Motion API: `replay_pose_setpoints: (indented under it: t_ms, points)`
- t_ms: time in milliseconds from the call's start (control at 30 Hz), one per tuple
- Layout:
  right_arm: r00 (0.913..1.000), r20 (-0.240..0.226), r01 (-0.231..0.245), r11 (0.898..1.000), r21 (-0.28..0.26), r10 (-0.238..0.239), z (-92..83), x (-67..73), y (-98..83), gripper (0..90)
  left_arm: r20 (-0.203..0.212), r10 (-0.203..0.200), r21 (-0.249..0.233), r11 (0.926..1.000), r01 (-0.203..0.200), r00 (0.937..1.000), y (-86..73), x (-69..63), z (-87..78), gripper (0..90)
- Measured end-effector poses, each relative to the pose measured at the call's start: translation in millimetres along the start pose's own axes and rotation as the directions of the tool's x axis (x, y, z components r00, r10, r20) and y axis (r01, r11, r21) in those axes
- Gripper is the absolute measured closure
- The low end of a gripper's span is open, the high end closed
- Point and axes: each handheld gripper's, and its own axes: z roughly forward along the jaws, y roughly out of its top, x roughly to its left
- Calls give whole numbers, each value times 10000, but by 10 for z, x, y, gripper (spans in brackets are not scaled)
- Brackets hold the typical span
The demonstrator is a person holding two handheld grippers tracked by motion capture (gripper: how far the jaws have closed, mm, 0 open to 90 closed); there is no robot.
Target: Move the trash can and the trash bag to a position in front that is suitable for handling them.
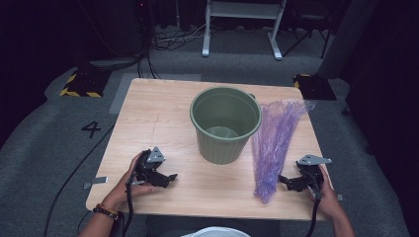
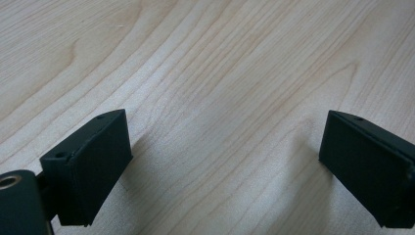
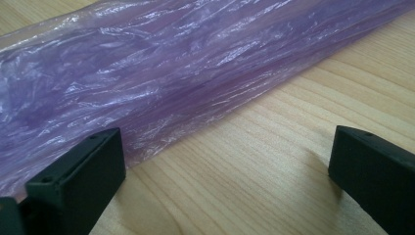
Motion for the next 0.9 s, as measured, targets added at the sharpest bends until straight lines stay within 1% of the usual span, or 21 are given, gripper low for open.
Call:
replay_pose_setpoints:
  t_ms: [133, 733, 800, 833, 867, 900]
  points:
    - [10000, 2, -3, 10000, 0, 3, 0, 1, 0, 3, 92, 29, 10, 10000, -29, 10000, -1, 5, 0, 44]
    - [10000, 26, -34, 10000, 4, 34, -16, -11, -12, 9, 105, 46, 8, 10000, -46, 9999, -10, 8, -8, 44]
    - [9999, -121, 7, 9999, -164, -8, -41, -35, -28, 104, 109, 45, 11, 10000, -45, 9999, -10, 9, -8, 44]
    - [9999, -121, 7, 9999, -164, -8, -41, -35, -28, 104, 109, 45, 11, 10000, -45, 9999, -10, 9, -8, 44]
    - [9999, -122, -39, 9992, -397, 34, -72, -50, -34, 197, 137, 63, -11, 10000, -63, 9999, -12, 12, -8, 44]
    - [9999, -122, -39, 9992, -397, 34, -72, -50, -34, 197, 137, 63, -11, 10000, -63, 9999, -12, 12, -8, 44]
